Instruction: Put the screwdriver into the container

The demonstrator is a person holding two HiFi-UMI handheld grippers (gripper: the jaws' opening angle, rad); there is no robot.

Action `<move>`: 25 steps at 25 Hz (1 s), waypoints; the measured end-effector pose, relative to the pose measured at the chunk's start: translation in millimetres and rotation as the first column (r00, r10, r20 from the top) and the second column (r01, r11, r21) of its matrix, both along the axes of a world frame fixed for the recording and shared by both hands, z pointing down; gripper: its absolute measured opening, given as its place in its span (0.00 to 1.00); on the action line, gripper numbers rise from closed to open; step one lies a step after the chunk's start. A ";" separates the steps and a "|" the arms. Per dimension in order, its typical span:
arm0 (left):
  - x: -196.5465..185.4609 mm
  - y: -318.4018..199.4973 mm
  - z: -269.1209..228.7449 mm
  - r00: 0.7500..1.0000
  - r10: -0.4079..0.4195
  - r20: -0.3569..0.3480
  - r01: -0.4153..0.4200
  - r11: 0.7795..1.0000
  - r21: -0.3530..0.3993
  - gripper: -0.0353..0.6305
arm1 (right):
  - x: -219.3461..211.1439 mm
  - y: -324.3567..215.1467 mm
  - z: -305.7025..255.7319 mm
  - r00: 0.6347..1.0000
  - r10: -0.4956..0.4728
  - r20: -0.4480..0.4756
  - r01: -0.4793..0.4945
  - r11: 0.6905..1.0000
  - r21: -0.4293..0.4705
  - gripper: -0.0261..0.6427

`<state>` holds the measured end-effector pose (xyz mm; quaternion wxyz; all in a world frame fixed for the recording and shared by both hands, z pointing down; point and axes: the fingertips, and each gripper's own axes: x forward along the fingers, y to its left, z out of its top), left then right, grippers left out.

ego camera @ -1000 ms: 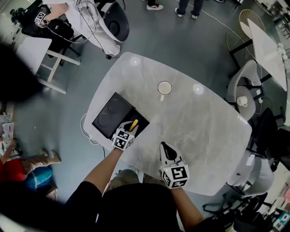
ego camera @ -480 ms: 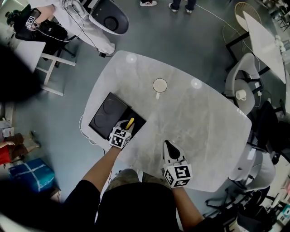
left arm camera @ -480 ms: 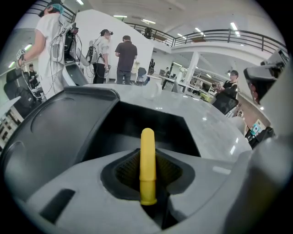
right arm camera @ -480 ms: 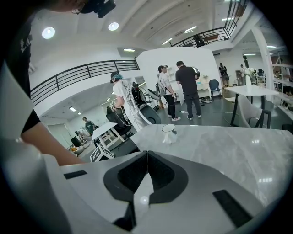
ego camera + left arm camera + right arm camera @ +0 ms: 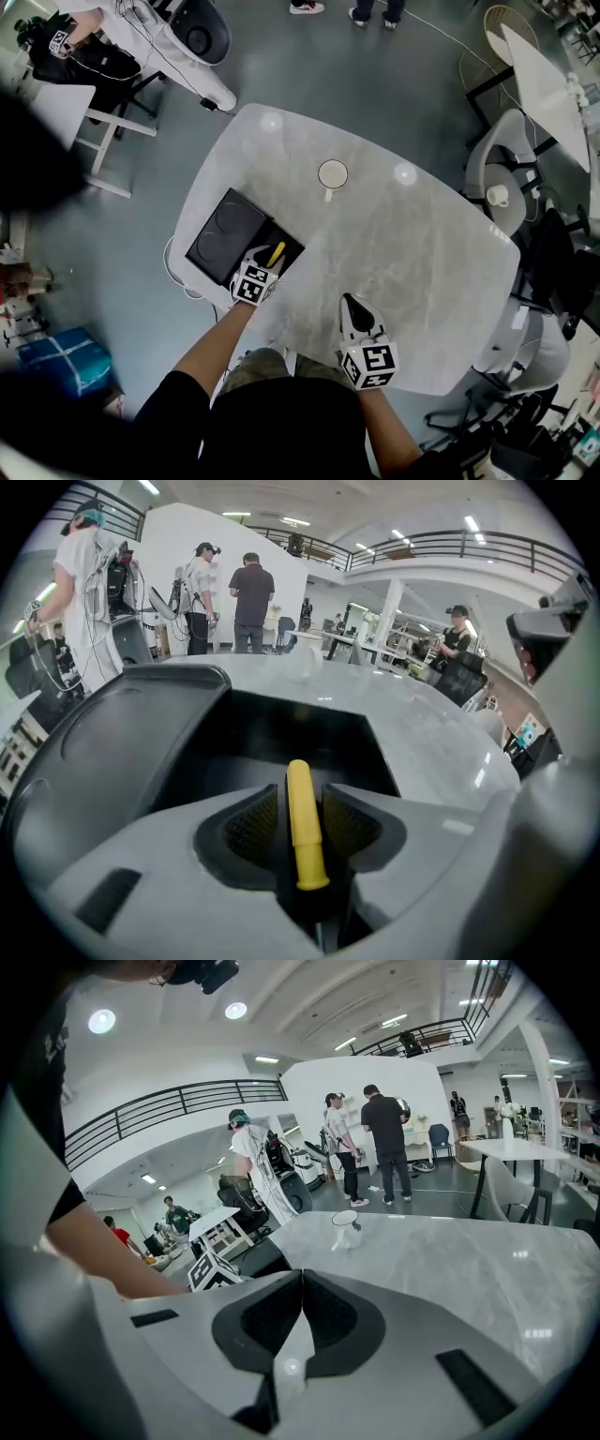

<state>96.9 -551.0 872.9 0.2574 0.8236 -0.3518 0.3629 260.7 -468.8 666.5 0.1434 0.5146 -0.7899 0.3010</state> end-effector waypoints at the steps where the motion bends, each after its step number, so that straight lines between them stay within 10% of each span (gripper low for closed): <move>1: 0.9 1.0 0.0 1.000 0.005 -0.002 -0.005 1.000 0.003 0.29 | 0.1 1.6 -0.3 1.000 0.002 -0.001 -0.002 1.000 0.000 0.06; 15: -9.3 20.3 -69.1 0.991 -0.050 -0.122 0.060 0.994 0.088 0.40 | -16.2 5.0 -45.0 1.000 0.006 0.006 -0.006 0.993 0.115 0.06; 25: -68.2 166.3 -254.5 0.914 -0.094 -0.395 0.214 0.938 0.273 0.36 | -71.1 126.8 -126.0 1.000 0.028 -0.013 -0.024 0.966 0.259 0.06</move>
